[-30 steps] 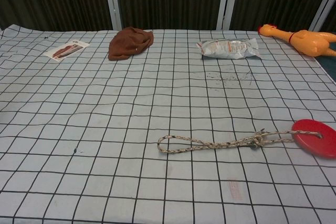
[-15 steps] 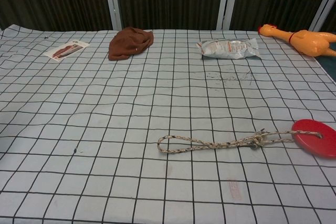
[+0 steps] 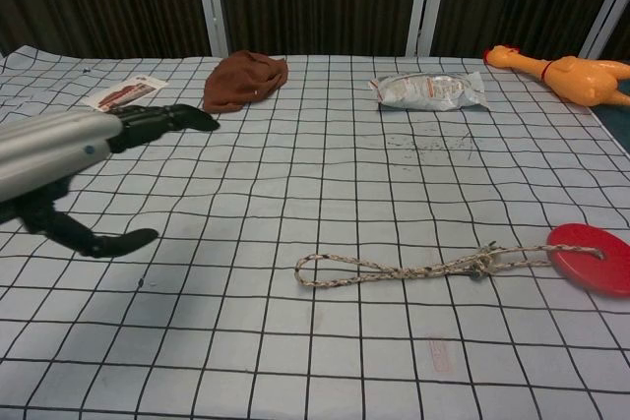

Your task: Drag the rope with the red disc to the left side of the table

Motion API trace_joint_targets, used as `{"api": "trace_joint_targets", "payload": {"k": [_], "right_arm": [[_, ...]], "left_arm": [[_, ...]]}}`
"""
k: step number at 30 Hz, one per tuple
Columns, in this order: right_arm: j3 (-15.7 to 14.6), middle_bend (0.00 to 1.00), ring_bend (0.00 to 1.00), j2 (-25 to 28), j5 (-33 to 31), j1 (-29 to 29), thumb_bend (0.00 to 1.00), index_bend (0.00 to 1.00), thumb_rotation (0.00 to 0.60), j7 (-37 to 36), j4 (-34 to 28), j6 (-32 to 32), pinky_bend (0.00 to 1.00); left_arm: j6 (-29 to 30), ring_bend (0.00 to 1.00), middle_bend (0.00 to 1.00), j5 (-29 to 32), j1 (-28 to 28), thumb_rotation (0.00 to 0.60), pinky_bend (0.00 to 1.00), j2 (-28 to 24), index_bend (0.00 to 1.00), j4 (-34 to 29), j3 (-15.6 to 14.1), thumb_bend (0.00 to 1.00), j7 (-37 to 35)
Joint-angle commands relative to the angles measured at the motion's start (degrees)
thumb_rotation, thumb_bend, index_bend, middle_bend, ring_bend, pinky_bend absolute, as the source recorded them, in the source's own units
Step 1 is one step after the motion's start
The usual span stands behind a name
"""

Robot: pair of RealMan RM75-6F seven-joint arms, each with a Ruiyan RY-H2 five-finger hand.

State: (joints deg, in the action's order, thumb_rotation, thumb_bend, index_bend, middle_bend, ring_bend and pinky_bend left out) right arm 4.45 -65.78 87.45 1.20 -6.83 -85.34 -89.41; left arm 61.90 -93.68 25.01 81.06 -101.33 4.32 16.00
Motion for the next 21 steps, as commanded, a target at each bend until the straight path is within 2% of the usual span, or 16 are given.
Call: {"api": "trace_joint_targets", "payload": {"k": [1, 7, 13, 21], "right_arm": [[0.0, 0.00, 0.00, 0.0, -0.5, -0.2, 0.25, 0.00, 0.600, -1.0, 0.8, 0.1, 0.00], [0.1, 0.00, 0.00, -0.1, -1.5, -0.9, 0.25, 0.00, 0.600, -3.4, 2.8, -0.1, 0.00], [0.1, 0.00, 0.00, -0.3, -2.1, -1.4, 0.25, 0.00, 0.600, -5.3, 4.6, -0.2, 0.00], [0.1, 0.00, 0.00, -1.0, -2.8, -1.7, 0.25, 0.00, 0.600, -6.7, 6.4, 0.2, 0.00]], "left_arm": [[-6.5, 0.00, 0.00, 5.3, 5.1, 0.600, 0.00, 6.3, 0.00, 0.4, 2.3, 0.36, 2.2], [-12.8, 0.00, 0.00, 12.7, 10.6, 0.600, 0.00, 14.5, 0.00, 3.5, 4.4, 0.36, 5.2], [-16.1, 0.00, 0.00, 19.6, 14.8, 0.600, 0.00, 21.0, 0.00, 8.9, 6.0, 0.36, 7.9], [-16.2, 0.00, 0.00, 25.0, 17.9, 0.600, 0.00, 24.6, 0.00, 15.1, 6.8, 0.36, 10.3]]}}
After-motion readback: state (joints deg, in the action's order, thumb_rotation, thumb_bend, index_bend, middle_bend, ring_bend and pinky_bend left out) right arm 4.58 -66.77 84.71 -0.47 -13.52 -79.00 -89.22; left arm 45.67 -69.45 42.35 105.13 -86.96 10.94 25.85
